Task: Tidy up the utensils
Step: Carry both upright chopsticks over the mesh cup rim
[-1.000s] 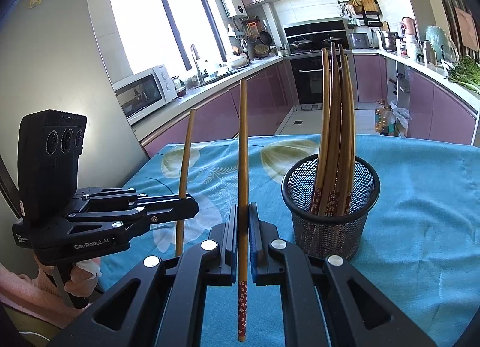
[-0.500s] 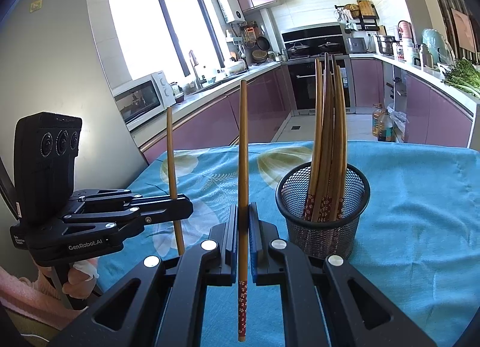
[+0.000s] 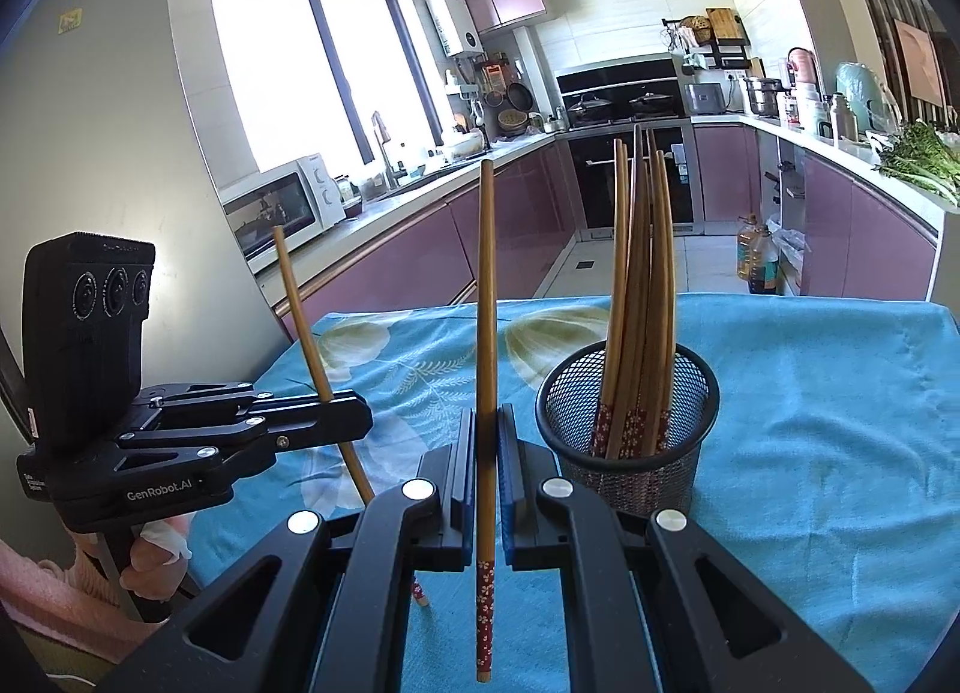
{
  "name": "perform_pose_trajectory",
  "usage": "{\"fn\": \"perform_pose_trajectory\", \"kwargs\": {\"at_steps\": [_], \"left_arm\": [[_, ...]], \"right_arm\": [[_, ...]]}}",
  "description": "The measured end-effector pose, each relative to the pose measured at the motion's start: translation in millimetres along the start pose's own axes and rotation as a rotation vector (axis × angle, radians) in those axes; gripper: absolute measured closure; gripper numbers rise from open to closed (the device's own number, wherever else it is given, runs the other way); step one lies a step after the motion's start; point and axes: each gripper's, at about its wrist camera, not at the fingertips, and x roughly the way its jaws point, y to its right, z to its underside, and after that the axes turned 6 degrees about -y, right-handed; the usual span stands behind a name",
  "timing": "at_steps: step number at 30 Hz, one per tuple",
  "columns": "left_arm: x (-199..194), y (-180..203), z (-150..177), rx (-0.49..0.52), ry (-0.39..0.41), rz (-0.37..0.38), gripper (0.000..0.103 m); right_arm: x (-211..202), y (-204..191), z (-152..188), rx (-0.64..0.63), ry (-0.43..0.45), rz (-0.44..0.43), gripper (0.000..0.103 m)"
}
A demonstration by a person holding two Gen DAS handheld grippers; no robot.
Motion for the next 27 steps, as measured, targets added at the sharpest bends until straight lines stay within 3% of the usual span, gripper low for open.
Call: {"fn": "perform_pose_trajectory", "kwargs": {"at_steps": [27], "left_arm": [[-5.5,8.4,-13.4,0.036,0.019,-0.001,0.096]], "right_arm": [[-4.2,1.8,-7.5,0.004,0.035,0.003,0.097]]}}
